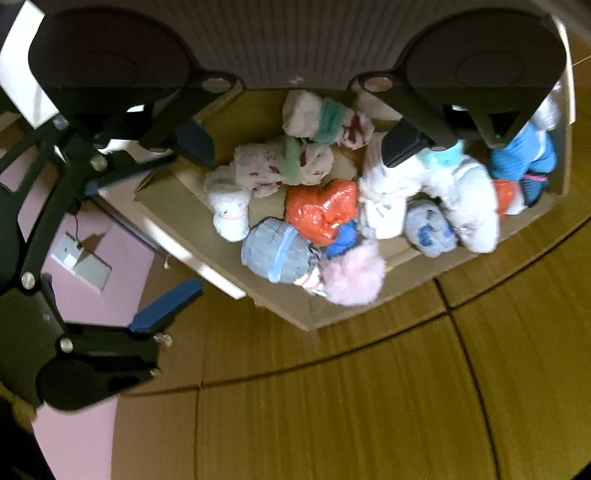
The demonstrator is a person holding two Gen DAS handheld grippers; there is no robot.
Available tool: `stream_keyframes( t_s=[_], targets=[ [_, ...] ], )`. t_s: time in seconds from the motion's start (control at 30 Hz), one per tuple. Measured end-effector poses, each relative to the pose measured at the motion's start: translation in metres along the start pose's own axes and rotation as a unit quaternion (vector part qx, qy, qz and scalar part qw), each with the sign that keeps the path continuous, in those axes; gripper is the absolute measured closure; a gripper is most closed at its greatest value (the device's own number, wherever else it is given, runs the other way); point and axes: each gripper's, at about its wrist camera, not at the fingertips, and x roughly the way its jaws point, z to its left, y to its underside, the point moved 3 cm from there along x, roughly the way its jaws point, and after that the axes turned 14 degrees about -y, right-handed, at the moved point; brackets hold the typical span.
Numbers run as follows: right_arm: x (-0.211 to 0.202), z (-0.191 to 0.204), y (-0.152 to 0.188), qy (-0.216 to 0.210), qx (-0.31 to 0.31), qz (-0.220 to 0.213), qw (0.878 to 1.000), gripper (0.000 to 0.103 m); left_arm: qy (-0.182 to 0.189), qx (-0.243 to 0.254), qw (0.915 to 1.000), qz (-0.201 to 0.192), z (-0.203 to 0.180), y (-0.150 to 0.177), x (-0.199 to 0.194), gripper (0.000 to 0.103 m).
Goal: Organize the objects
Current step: 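Open both tools to release the socks in the tray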
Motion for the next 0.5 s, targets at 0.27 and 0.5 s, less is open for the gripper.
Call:
stream_keyframes(
  t_s=[0.27, 0.5],
  targets=[
    [-0.029, 0.028, 0.01, 0.012, 0.025, -0.023, 0.999, 0.001, -0.02, -0.056, 0.9978, -0.03, 0.018, -0.007, -0.039, 0.001],
    [-0.046, 0.049, 0.005, 0.037, 0.1, -0.086, 0.991, 0.001, -0.079, -0.107, 0.9887, -0.069, 0.035, 0.008, -0.074, 0.001]
  ],
)
